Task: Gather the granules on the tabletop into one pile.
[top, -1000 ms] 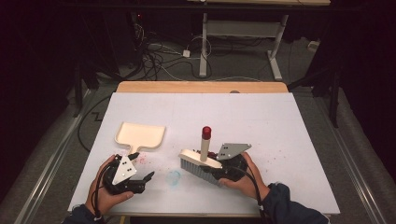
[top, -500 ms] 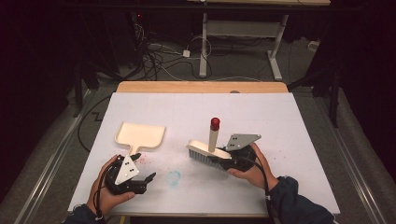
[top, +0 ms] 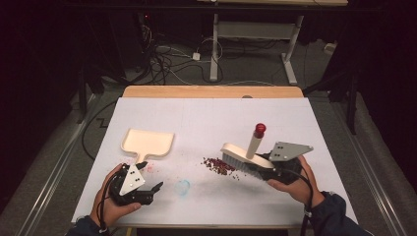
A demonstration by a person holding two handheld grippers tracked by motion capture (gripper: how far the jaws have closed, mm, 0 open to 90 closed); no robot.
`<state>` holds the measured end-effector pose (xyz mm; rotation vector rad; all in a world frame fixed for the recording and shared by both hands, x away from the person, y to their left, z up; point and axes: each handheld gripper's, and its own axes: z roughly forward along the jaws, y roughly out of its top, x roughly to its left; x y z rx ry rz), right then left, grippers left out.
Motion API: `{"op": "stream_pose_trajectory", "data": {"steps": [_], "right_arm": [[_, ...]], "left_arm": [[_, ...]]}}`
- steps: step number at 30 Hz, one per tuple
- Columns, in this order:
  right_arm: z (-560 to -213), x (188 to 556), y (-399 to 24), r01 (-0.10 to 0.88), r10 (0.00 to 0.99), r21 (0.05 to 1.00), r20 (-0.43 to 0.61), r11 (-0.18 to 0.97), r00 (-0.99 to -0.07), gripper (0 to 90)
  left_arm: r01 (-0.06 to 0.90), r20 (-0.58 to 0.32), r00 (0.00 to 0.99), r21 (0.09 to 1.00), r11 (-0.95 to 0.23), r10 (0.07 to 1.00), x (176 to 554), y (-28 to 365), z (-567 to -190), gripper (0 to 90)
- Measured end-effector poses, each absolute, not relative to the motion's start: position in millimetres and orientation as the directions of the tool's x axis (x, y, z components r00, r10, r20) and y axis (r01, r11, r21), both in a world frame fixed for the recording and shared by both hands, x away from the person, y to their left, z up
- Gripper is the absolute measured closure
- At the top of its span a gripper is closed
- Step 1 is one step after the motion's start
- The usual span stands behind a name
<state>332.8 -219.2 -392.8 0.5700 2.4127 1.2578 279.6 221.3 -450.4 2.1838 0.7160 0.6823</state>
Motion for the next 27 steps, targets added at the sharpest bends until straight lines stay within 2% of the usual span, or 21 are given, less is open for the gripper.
{"op": "stream_pose_trajectory", "data": {"steps": [4, 7, 14, 18, 27], "right_arm": [[-399.4, 333.6, -241.4, 0.243, 0.633, 0.838, -0.149, 0.489, -0.760, 67.6], [-408.1, 337.1, -243.4, 0.283, 0.687, 0.830, -0.155, 0.480, -0.710, 67.6], [-434.4, 339.8, -218.7, 0.306, 0.701, 0.784, -0.217, 0.539, -0.679, 67.7], [-437.4, 335.0, -198.3, 0.295, 0.702, 0.777, -0.249, 0.557, -0.668, 67.7], [-441.4, 338.4, -145.4, 0.347, 0.779, 0.788, -0.249, 0.509, -0.575, 67.7]], "left_arm": [[0.276, 0.251, 0.708, 0.762, -0.586, 0.660, 280.1, 218.6, -450.2, 19.1], [0.273, 0.254, 0.713, 0.758, -0.593, 0.654, 281.3, 216.2, -450.5, 19.1], [0.275, 0.251, 0.718, 0.754, -0.596, 0.649, 283.7, 214.9, -452.0, 19.1], [0.278, 0.252, 0.717, 0.751, -0.599, 0.650, 284.1, 214.5, -452.7, 19.1], [0.281, 0.255, 0.717, 0.746, -0.604, 0.648, 284.0, 212.3, -453.3, 19.1]]}}
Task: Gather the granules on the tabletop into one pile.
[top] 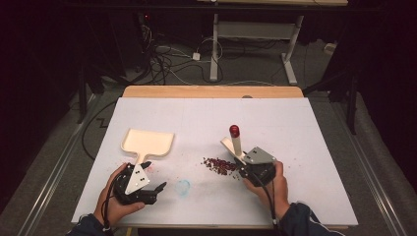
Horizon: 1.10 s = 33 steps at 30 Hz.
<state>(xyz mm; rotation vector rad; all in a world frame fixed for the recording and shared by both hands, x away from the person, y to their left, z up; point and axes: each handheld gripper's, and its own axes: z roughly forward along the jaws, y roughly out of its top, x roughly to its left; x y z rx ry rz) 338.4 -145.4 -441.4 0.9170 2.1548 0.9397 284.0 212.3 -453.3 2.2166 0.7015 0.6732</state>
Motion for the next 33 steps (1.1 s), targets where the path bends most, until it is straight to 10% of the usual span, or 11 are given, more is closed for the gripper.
{"op": "stream_pose_trajectory", "data": {"steps": [13, 33], "right_arm": [[-443.3, 342.7, -113.4, 0.317, 0.808, 0.827, -0.249, 0.464, -0.534, 67.6], [-431.4, 338.0, -178.2, 0.380, 0.839, 0.825, -0.192, 0.419, -0.508, 67.6]], "left_arm": [[0.276, 0.255, 0.716, 0.752, -0.599, 0.650, 282.5, 215.1, -452.3, 19.1], [0.269, 0.254, 0.726, 0.750, -0.604, 0.639, 281.9, 213.3, -451.6, 19.1]]}}
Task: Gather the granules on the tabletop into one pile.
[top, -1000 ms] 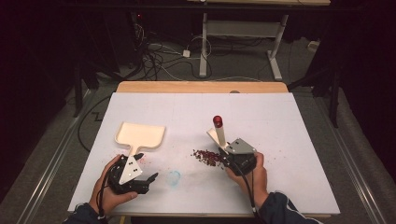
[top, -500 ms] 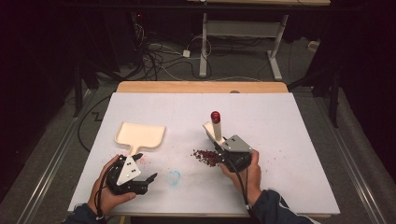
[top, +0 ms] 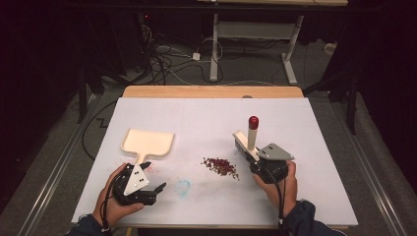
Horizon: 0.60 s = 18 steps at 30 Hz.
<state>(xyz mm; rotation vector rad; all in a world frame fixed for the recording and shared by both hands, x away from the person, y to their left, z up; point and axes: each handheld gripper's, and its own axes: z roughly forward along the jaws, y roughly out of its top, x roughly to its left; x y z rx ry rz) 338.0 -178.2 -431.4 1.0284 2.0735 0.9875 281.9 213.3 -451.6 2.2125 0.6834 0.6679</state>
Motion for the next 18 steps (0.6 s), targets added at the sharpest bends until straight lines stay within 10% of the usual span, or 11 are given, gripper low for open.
{"op": "stream_pose_trajectory", "data": {"steps": [18], "right_arm": [[-427.1, 333.3, -135.3, 0.294, 0.790, 0.842, -0.225, 0.453, -0.571, 67.6]], "left_arm": [[0.281, 0.243, 0.728, 0.747, -0.603, 0.641, 283.0, 212.3, -454.2, 19.1]]}}
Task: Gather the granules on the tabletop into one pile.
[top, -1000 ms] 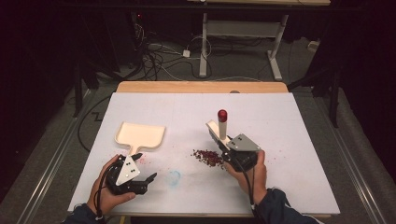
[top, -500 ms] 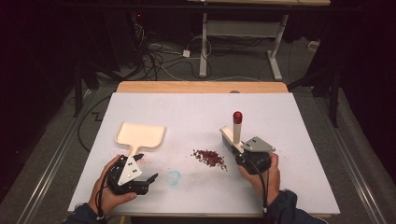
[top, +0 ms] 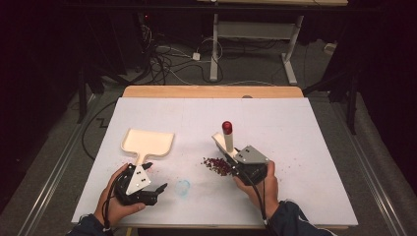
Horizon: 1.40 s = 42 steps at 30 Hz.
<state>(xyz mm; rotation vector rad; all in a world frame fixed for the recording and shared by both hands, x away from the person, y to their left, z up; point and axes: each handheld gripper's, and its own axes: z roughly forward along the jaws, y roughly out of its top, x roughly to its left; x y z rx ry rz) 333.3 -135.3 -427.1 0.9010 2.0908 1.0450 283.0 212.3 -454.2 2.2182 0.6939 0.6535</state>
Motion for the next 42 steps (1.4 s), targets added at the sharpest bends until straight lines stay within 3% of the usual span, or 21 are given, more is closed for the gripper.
{"op": "stream_pose_trajectory", "data": {"steps": [3, 8, 12, 16, 19, 31, 42], "right_arm": [[-419.0, 335.1, -151.5, 0.283, 0.783, 0.873, -0.161, 0.397, -0.601, 67.6], [-410.9, 330.2, -169.6, 0.228, 0.658, 0.901, -0.081, 0.370, -0.749, 67.5], [-412.6, 325.6, -168.8, 0.173, 0.479, 0.894, -0.053, 0.414, -0.876, 67.5], [-420.4, 325.9, -163.3, 0.078, 0.277, 0.883, -0.061, 0.463, -0.959, 67.5], [-431.9, 337.1, -161.5, 0.060, 0.195, 0.878, -0.038, 0.476, -0.980, 67.5], [-449.6, 398.1, -154.5, 0.058, 0.107, 0.864, 0.006, 0.500, -0.994, 67.4], [-438.0, 401.3, -145.7, 0.030, 0.136, 0.869, -0.043, 0.494, -0.990, 67.4]], "left_arm": [[0.278, 0.250, 0.727, 0.745, -0.607, 0.640, 281.5, 213.7, -453.4, 19.1], [0.283, 0.244, 0.717, 0.754, -0.593, 0.653, 282.7, 216.1, -452.0, 19.1], [0.280, 0.247, 0.720, 0.752, -0.597, 0.649, 283.3, 215.2, -451.8, 19.1], [0.280, 0.246, 0.721, 0.752, -0.597, 0.648, 283.1, 215.1, -452.0, 19.1], [0.281, 0.244, 0.723, 0.751, -0.598, 0.646, 283.6, 215.5, -452.3, 19.1], [0.308, 0.171, 0.731, 0.781, -0.543, 0.661, 286.6, 214.2, -451.1, 19.7], [0.307, 0.168, 0.740, 0.778, -0.549, 0.652, 284.8, 213.2, -452.6, 19.8]]}}
